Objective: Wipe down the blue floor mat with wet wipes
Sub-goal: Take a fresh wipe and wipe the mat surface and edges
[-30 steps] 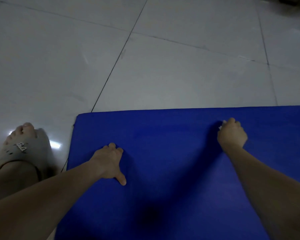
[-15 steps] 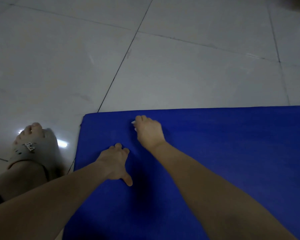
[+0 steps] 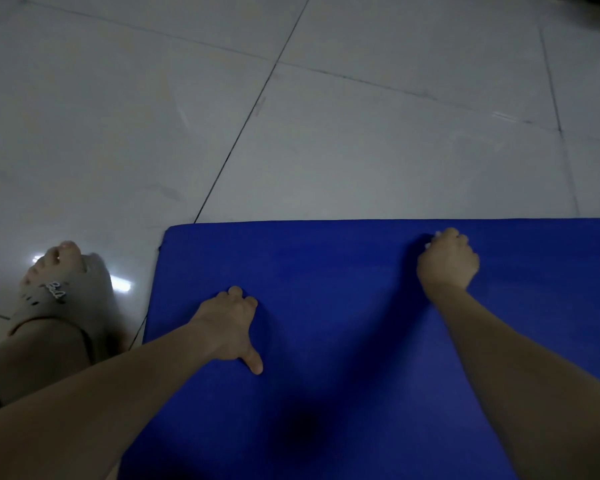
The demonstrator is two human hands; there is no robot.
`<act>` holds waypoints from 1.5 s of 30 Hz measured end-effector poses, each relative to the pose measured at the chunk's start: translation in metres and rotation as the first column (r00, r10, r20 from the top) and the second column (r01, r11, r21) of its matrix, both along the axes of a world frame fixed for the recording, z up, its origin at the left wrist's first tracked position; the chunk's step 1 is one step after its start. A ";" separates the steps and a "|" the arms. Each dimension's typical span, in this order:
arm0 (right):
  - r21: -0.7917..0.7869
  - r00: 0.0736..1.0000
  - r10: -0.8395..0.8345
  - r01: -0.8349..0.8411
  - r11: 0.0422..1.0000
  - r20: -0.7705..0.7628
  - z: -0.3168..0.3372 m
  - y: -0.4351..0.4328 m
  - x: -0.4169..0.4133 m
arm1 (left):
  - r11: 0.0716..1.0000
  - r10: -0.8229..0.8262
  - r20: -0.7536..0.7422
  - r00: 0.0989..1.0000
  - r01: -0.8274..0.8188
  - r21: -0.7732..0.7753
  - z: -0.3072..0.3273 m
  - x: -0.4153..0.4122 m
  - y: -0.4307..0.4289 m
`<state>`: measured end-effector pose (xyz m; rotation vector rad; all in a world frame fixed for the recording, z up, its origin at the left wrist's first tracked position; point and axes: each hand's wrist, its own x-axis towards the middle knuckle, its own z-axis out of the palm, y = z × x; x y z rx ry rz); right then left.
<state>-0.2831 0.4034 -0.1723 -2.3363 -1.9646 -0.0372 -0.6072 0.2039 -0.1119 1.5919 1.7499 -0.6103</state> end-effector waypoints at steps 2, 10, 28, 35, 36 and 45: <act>0.016 0.995 0.085 -0.084 0.996 -0.058 -0.004 -0.010 -0.043 | 1.000 -0.002 0.001 1.000 0.002 0.001 0.000 0.000 0.000; -0.003 0.834 0.527 -0.535 0.845 -0.161 0.011 -0.080 -0.204 | 1.000 -0.014 -0.016 1.000 0.014 0.001 0.002 0.001 0.000; -0.056 0.994 -0.090 0.086 0.995 -0.063 0.007 0.024 -0.010 | 0.998 -0.006 0.049 0.999 0.004 0.057 -0.007 -0.006 -0.004; -0.059 0.943 0.323 -0.328 0.943 -0.074 0.012 -0.022 -0.175 | 0.998 -0.020 0.025 0.999 0.018 0.060 -0.007 -0.003 -0.004; -0.055 0.916 0.395 -0.399 0.915 -0.074 0.014 -0.034 -0.198 | 0.997 -0.023 0.025 0.999 0.021 0.068 -0.007 -0.003 -0.003; -0.015 0.729 0.645 -0.665 0.746 -0.229 0.014 -0.065 -0.206 | 0.959 0.199 0.274 0.941 -0.245 0.142 -0.007 -0.025 -0.007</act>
